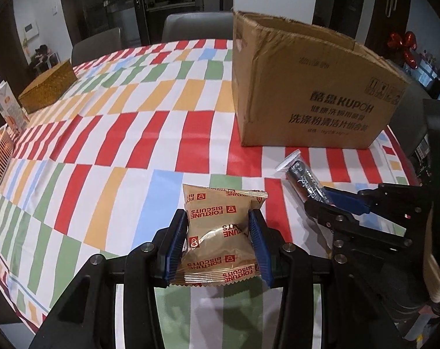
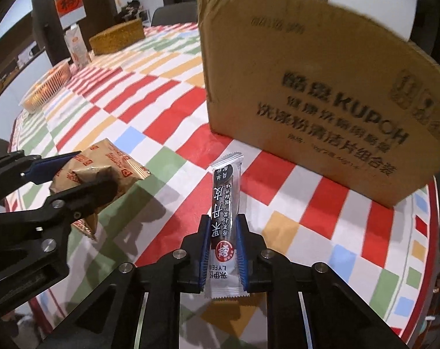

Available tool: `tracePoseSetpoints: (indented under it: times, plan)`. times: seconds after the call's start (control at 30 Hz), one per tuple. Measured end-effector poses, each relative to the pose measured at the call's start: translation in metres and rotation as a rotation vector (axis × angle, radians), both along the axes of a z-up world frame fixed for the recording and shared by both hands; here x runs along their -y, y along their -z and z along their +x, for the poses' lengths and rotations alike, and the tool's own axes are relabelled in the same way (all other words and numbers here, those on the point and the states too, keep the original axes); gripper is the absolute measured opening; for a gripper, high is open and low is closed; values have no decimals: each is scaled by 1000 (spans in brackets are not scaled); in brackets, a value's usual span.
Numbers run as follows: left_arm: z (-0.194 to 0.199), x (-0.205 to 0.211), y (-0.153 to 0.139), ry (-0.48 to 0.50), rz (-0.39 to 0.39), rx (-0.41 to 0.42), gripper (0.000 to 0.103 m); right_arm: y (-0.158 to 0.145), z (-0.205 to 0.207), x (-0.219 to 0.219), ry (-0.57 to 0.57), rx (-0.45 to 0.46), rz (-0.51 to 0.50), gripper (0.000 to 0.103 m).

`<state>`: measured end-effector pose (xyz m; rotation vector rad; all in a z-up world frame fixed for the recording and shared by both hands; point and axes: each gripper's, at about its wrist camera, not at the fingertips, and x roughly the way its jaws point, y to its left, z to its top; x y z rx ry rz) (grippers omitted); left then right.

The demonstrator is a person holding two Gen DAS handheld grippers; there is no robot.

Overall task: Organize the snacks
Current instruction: 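Carry both snacks over the cardboard box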

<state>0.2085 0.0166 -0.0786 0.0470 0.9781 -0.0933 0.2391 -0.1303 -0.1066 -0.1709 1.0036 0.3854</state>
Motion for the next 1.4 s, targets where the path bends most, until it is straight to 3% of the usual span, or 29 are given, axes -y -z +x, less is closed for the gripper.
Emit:
tracePoseSetpoints:
  times: [0.67, 1.1, 1.4]
  plan:
    - [-10, 29, -68, 61, -39, 169, 44, -93, -35, 53, 125, 218, 94, 18]
    - [10, 46, -119, 95, -30, 305, 44, -137, -27, 70, 183, 311, 146, 18]
    - [40, 55, -145, 130, -17, 354, 44, -164, -2, 83, 211, 363, 142, 18]
